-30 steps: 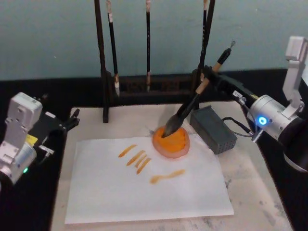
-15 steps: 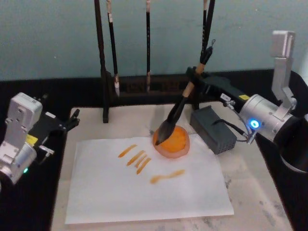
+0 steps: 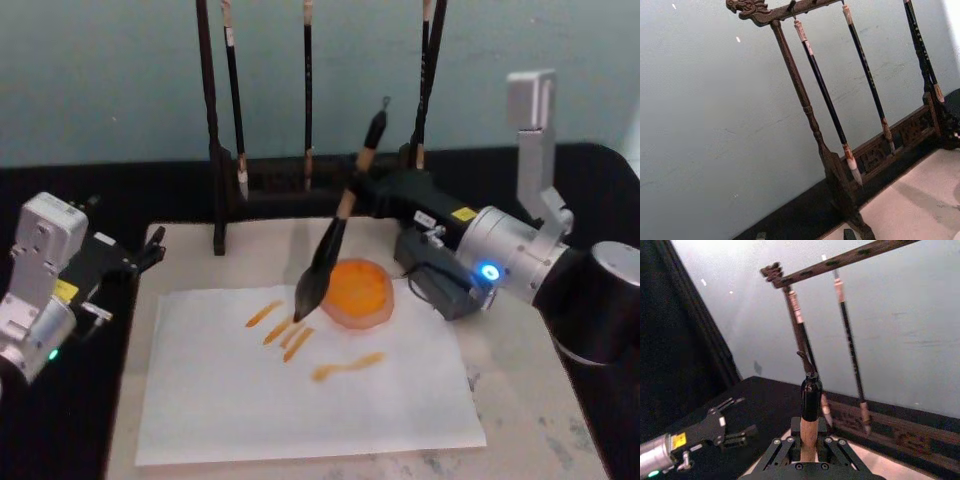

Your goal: Pick up the brush from the inkstone, write on the paper, then place the brush back to its original position.

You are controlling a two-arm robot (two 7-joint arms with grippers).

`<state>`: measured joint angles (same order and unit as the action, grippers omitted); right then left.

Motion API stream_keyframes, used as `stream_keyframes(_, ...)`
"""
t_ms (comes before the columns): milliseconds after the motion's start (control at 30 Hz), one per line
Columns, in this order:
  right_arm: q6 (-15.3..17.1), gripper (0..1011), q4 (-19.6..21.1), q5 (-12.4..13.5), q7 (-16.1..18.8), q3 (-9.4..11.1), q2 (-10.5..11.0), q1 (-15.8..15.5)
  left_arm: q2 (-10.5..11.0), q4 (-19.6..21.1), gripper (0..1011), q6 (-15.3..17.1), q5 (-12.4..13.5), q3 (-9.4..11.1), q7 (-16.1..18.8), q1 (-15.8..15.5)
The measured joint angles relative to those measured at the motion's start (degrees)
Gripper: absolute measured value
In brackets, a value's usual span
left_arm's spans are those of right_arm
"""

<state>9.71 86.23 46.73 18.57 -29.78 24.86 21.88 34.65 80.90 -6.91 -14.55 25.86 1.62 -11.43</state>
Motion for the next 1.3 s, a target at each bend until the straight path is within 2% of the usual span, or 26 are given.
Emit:
stream_keyframes(600,-0.5,178,0.0,-8.0,2.1,-3.2,-2.1,0.5,0.0,0.0,1001,0.0,0.0,0.0,0.0,0.0)
stream_keyframes(1300,-0.7,178,-1.9,-12.7,4.9,-3.7,-4.7,0.8,0.0,0.0,1001,0.0,0.0,0.0,0.0,0.0)
